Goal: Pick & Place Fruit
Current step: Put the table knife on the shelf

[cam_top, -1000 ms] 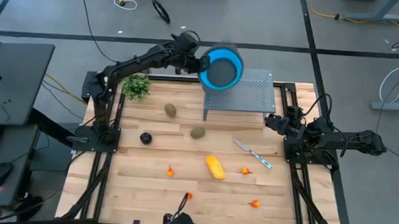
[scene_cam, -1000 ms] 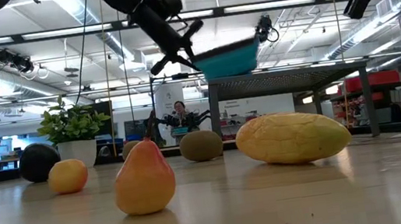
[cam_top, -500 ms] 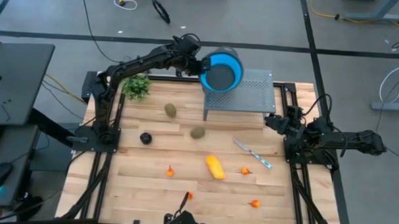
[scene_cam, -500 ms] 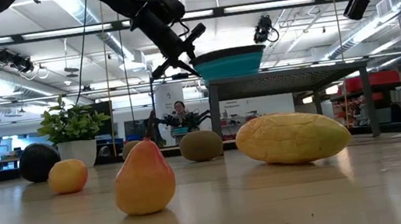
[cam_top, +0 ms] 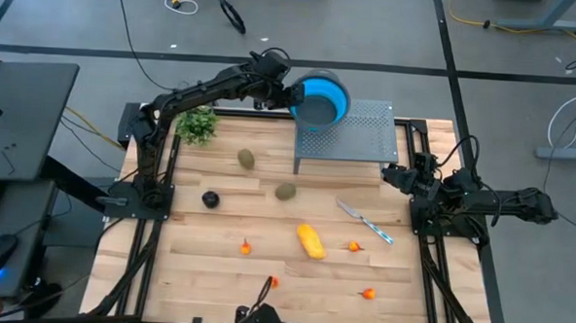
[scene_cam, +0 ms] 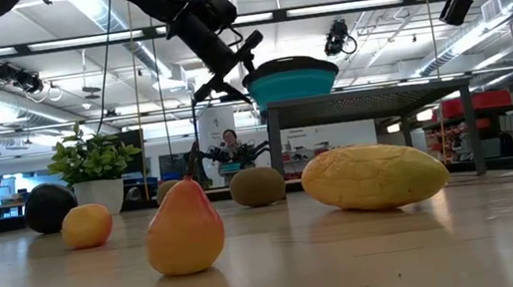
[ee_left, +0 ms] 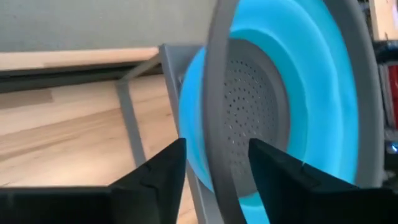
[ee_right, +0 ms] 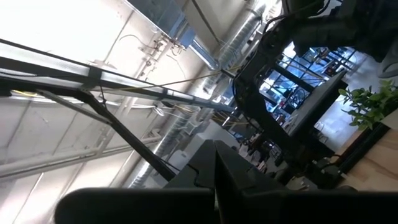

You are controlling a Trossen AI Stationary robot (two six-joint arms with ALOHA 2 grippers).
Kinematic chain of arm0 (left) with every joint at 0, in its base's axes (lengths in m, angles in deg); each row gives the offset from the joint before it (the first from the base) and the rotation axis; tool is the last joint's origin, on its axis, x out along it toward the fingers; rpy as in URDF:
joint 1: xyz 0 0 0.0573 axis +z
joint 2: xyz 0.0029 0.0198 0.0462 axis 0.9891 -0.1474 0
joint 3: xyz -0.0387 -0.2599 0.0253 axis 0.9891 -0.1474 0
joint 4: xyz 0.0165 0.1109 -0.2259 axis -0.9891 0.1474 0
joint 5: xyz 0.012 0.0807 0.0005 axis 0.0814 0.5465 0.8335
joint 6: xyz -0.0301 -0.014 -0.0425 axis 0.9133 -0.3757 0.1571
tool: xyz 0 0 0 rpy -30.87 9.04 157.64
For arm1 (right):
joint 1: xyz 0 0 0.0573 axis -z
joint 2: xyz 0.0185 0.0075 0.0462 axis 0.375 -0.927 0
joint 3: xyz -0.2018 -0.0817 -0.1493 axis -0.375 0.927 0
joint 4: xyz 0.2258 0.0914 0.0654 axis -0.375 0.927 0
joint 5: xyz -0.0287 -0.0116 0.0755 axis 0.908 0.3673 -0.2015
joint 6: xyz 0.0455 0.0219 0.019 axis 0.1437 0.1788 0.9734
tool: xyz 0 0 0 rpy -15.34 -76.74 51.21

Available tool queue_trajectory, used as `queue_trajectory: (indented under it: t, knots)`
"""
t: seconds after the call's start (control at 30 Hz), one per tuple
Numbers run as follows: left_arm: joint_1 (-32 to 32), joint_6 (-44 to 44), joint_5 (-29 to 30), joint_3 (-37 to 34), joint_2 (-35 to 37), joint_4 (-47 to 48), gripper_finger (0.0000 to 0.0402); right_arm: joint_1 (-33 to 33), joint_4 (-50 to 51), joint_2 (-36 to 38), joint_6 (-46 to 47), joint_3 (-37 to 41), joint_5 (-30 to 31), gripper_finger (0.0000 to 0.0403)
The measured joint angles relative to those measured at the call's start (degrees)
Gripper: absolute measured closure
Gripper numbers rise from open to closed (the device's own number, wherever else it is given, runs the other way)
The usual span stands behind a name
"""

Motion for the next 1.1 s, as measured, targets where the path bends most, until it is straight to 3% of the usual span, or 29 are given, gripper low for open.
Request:
queue_trajectory:
  t: [0.23, 0.43, 0.53, 0.63, 0.83, 0.97, 1.1]
  knots:
    - [1.4, -5.0, -10.9, 0.0, 0.5, 0.3, 0.0175, 0.0, -0.3, 0.0, 0.9, 0.0, -1.5, 0.0400]
    - [2.6, -10.8, -11.6, 0.0, 4.4, 3.9, 0.0164, 0.0, -0.4, 0.0, -0.8, -0.1, -1.3, 0.0400]
    - [2.9, -15.1, -10.2, 0.0, 7.8, 9.5, 0.0165, 0.0, 4.4, -0.4, -3.8, -2.9, -1.5, 0.0400]
    - [2.3, -20.9, -5.5, 0.0, 12.2, 17.6, 0.0167, 0.0, 17.4, -2.2, -6.7, -9.3, -1.5, 0.0400]
    - [-4.9, -29.2, 11.0, 0.0, 19.4, 29.9, 0.0168, -0.1, 53.3, -10.4, -10.6, -26.0, -2.4, 0.0400]
    - [-12.5, -29.7, 19.2, -1.7, 21.4, 30.5, 0.0168, -0.2, 74.6, -19.3, -13.8, -34.7, -7.5, 0.0400]
    - [-19.3, -28.1, 25.0, -6.7, 22.2, 27.3, 0.0168, -2.2, 89.9, -28.5, -17.1, -37.2, -10.0, 0.0400]
